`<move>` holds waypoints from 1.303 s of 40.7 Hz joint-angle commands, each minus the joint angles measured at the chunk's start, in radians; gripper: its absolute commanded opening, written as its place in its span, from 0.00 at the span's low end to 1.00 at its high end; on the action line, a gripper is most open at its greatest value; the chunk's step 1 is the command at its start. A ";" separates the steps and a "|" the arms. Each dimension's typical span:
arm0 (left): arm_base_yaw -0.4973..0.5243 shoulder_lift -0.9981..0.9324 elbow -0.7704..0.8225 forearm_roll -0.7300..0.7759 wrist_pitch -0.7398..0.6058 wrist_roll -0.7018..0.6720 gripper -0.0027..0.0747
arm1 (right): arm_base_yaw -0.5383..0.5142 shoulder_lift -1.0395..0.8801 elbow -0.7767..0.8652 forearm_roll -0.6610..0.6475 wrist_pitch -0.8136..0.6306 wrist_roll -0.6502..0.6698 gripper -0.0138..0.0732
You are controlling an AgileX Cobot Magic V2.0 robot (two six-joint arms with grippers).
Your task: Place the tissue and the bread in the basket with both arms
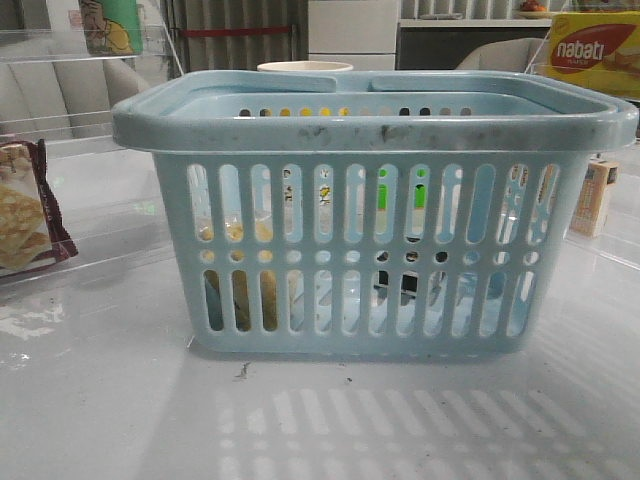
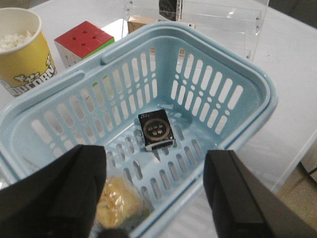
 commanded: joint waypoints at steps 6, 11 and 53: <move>-0.008 -0.251 0.212 -0.014 -0.049 0.002 0.67 | -0.005 -0.009 -0.029 -0.010 -0.068 -0.002 0.76; -0.008 -0.355 0.319 0.003 -0.032 0.002 0.67 | -0.005 -0.009 -0.029 -0.010 -0.068 -0.002 0.76; -0.008 -0.514 0.462 0.282 0.048 -0.251 0.38 | -0.001 -0.234 0.143 -0.010 0.008 -0.015 0.67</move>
